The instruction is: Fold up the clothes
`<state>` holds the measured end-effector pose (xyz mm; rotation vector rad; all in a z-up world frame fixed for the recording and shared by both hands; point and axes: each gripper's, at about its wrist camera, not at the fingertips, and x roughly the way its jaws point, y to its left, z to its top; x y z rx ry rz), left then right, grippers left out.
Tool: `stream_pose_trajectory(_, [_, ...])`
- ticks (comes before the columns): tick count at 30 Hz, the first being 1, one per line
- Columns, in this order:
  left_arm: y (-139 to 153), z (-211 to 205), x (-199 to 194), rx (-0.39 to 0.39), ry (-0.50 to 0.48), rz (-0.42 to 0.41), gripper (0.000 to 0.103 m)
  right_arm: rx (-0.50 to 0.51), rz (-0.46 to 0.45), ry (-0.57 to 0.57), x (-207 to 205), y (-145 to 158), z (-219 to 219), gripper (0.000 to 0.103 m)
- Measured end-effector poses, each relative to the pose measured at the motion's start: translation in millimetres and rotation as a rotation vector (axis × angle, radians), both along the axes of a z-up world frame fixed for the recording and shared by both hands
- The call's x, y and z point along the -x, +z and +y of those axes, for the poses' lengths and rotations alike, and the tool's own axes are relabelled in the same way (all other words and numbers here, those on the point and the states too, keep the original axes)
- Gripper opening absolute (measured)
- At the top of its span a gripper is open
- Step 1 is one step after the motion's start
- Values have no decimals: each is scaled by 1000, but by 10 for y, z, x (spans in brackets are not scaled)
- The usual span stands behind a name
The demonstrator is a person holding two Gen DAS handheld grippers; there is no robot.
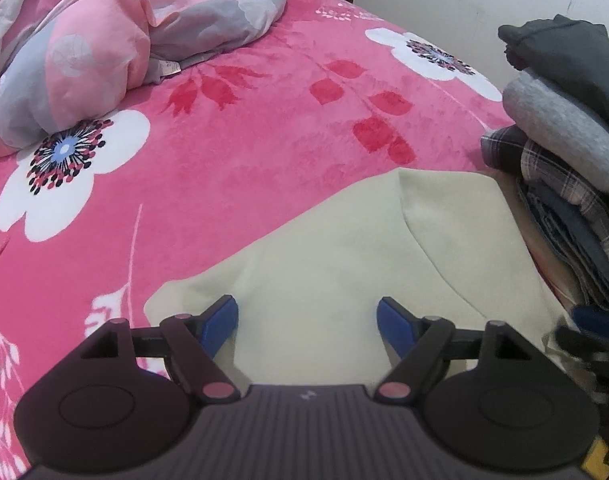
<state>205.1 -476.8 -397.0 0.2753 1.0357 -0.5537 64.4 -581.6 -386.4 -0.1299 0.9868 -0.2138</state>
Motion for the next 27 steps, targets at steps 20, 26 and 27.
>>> stream_pose_trajectory(20, [280, 1012, 971, 159, -61, 35, 78, -170, 2, 36, 205, -281, -16, 11])
stream_pose_trajectory(26, [23, 1144, 1161, 171, 22, 115, 80, -127, 5, 94, 294, -298, 102, 11])
stream_pose_trajectory(27, [-16, 1163, 1155, 181, 29, 125, 80, -118, 14, 104, 287, -303, 130, 11])
